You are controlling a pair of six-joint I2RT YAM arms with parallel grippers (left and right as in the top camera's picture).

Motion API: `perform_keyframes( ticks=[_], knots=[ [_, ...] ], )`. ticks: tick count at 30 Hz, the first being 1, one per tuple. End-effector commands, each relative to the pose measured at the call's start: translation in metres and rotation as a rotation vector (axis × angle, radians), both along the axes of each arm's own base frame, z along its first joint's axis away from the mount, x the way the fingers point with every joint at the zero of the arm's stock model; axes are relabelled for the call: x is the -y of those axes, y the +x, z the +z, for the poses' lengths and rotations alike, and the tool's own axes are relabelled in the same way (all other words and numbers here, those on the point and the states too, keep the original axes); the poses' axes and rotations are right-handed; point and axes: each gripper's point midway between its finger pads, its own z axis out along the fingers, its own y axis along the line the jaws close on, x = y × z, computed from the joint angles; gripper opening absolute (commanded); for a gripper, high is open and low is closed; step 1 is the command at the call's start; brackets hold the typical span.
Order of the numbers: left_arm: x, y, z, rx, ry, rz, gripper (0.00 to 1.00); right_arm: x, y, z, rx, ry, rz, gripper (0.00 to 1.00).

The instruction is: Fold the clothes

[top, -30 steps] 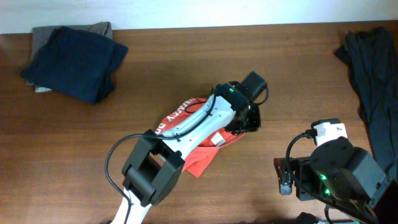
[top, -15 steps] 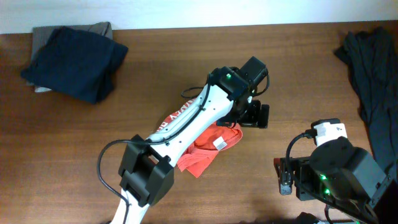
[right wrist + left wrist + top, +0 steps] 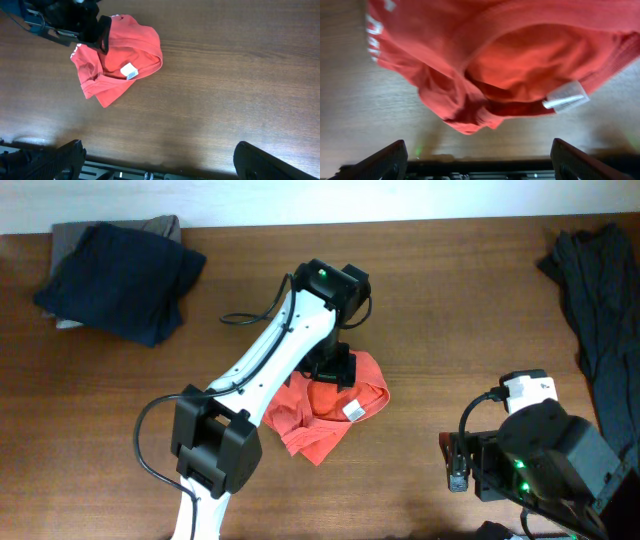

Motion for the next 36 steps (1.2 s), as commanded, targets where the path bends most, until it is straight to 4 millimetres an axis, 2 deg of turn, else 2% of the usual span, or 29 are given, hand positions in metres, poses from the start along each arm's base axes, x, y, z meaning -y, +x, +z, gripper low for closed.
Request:
perform_keyframes(
  ticks=[1, 6, 9, 17, 23, 28, 31, 33, 34, 36],
  knots=[
    [-0.018, 0.005, 0.008, 0.063, 0.075, 0.086, 0.91, -0.001, 0.004, -0.002, -0.001, -0.025, -0.002, 0.99],
    [-0.031, -0.006, -0.007, 0.011, 0.136, 0.104, 0.91, -0.003, 0.005, -0.006, -0.024, -0.044, 0.0, 0.99],
    [-0.038, -0.016, -0.028, -0.03, 0.175, 0.127, 0.91, -0.004, 0.006, -0.007, -0.028, -0.048, 0.0, 0.99],
    [-0.031, -0.038, -0.076, -0.123, 0.122, 0.152, 0.91, -0.007, 0.009, -0.01, -0.041, -0.061, 0.0, 0.99],
    [-0.034, -0.042, -0.087, -0.132, 0.128, 0.152, 0.89, -0.007, 0.01, -0.011, -0.044, -0.064, 0.0, 0.99],
    [-0.038, -0.047, -0.084, -0.152, 0.146, 0.151, 0.72, -0.007, 0.009, -0.011, -0.044, -0.064, 0.0, 0.99],
    [-0.041, -0.05, -0.08, -0.157, 0.16, 0.15, 0.58, -0.007, 0.01, -0.011, -0.044, -0.064, 0.0, 0.99],
    [-0.042, -0.051, -0.078, -0.156, 0.162, 0.148, 0.43, -0.007, 0.01, -0.011, -0.044, -0.064, 0.0, 0.99],
    [-0.042, -0.051, -0.076, -0.154, 0.161, 0.148, 0.31, -0.007, 0.009, -0.011, -0.044, -0.064, 0.0, 0.99],
    [-0.042, -0.051, -0.073, -0.148, 0.156, 0.148, 0.22, -0.007, 0.01, -0.011, -0.044, -0.064, 0.0, 0.99]
  ],
)
